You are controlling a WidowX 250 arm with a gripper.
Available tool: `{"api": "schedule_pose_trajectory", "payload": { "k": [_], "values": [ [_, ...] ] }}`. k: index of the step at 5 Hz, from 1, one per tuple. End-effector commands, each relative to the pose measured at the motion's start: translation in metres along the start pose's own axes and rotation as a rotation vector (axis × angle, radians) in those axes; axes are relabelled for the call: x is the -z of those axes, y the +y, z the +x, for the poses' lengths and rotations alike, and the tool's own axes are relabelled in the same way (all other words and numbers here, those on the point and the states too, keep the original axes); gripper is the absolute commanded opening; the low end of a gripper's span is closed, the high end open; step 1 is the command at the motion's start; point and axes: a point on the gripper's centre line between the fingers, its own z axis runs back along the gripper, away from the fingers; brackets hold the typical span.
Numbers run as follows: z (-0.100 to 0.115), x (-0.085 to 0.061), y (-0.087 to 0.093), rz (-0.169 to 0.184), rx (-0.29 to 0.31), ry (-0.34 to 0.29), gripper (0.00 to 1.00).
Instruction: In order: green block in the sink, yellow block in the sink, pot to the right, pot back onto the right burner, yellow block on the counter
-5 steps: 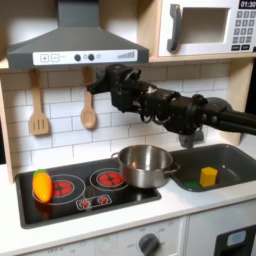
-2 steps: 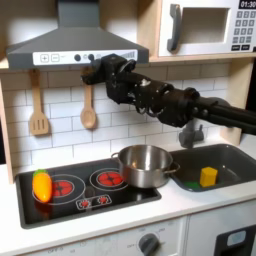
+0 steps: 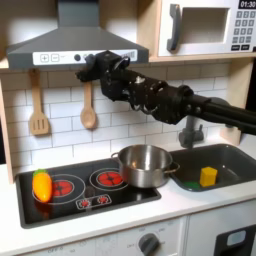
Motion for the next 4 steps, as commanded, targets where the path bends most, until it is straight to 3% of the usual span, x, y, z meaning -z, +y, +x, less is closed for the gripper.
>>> {"api": "schedule_pose_trajectory", "payload": {
  "k": [1,2,3,4],
  "values": [
    [-0.007,0.002,0.001,0.001,-0.01,0.019,0.0],
    [-0.012,-0.005,-0.004,-0.016,-0.014,0.054,0.0],
    [-0.017,-0.015,-0.016,-0.062,0.027,0.129,0.0],
    [-0.033,-0.035,-0.032,-0.118,0.052,0.289,0.0]
  ]
}}
